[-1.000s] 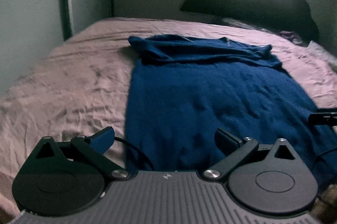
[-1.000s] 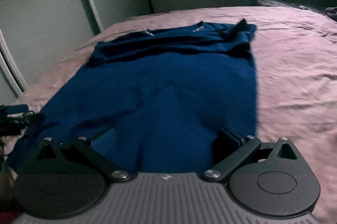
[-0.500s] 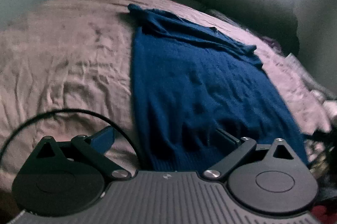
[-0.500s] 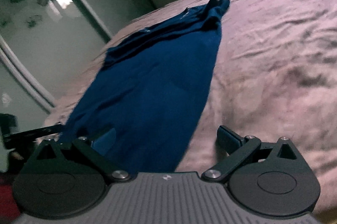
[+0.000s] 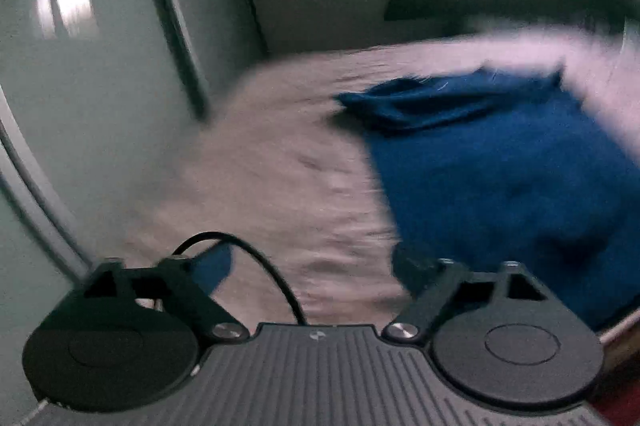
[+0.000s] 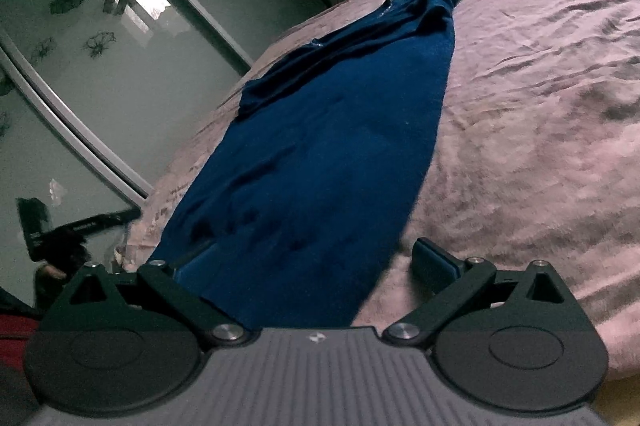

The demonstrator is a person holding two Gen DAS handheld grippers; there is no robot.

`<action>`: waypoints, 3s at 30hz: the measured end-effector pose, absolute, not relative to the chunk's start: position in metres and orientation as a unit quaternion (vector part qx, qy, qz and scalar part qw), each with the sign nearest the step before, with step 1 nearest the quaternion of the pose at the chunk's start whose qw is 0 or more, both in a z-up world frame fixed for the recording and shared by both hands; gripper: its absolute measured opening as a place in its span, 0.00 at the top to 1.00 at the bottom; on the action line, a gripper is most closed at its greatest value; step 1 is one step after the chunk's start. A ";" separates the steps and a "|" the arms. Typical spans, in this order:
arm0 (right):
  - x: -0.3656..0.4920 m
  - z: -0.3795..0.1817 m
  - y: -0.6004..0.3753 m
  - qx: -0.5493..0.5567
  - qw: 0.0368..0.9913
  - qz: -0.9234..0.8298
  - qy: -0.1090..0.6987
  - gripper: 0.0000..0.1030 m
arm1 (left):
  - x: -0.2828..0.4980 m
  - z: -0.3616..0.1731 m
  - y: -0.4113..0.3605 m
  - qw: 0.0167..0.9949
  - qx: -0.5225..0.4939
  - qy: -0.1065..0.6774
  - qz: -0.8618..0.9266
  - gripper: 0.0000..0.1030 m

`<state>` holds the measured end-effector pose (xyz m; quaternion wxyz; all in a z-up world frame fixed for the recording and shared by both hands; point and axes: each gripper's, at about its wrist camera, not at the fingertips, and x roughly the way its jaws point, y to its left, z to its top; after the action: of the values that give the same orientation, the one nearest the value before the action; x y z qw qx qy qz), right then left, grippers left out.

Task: Fold small clothes
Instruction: 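Move both grippers to the sweater hem and close on it, then lift the hem with both grippers and fold it over toward the collar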

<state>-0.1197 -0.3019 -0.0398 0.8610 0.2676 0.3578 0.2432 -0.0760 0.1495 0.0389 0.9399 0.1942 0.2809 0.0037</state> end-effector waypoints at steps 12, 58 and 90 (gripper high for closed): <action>-0.120 -0.038 -0.297 0.258 0.852 0.267 0.369 0.00 | -0.085 0.011 0.110 0.910 0.218 0.327 -0.133 0.10; -0.102 -0.001 -0.273 0.263 0.870 0.281 0.310 0.91 | -0.036 0.047 0.131 0.903 -0.084 0.338 -0.252 0.93; 0.006 0.041 -0.296 0.305 0.902 0.249 0.179 0.91 | 0.068 0.092 0.132 0.939 -0.125 0.269 -0.174 0.93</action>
<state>0.0063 -0.2964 0.0407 0.9017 0.3045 0.1788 0.2494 0.0679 0.1323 0.0924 0.9391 -0.1255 0.2687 -0.1736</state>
